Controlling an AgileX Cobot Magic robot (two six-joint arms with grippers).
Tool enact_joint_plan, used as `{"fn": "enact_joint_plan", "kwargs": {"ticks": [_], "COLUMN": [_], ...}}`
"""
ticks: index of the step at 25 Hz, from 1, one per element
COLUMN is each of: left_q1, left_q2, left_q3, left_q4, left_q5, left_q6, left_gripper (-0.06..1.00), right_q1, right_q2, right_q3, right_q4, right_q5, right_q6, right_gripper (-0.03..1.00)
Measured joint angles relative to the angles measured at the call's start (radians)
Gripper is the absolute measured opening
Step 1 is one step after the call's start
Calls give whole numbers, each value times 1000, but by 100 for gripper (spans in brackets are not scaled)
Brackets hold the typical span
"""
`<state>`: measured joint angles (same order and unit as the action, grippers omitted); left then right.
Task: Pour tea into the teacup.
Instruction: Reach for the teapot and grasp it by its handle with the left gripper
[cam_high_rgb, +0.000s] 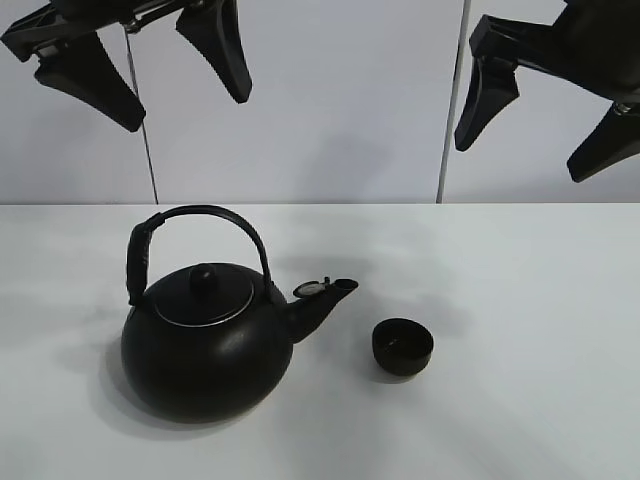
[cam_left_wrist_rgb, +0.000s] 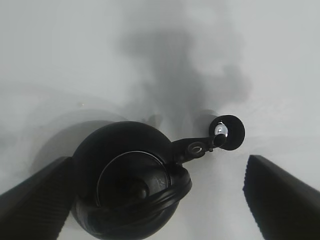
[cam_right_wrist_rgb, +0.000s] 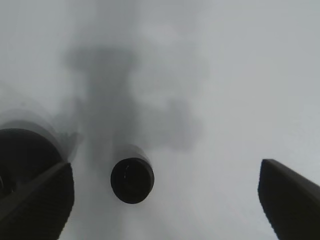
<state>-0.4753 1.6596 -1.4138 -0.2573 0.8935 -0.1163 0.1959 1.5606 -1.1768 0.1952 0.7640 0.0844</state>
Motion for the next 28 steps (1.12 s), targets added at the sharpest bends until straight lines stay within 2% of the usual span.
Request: {"fn": "enact_joint_plan", "kwargs": {"ticks": [8, 16, 28], "left_q1": [0, 0, 0], "left_q2": [0, 0, 0], "left_q3": [0, 0, 0], "left_q4": [0, 0, 0], "left_q5": [-3, -3, -3], "left_q6": [0, 0, 0], "left_gripper": [65, 65, 65], "right_q1": [0, 0, 0], "right_q2": [0, 0, 0], "right_q3": [0, 0, 0], "right_q4": [8, 108, 185], "right_q5": [-15, -48, -73], "right_q6": [31, 51, 53], "right_gripper": [69, 69, 69]}}
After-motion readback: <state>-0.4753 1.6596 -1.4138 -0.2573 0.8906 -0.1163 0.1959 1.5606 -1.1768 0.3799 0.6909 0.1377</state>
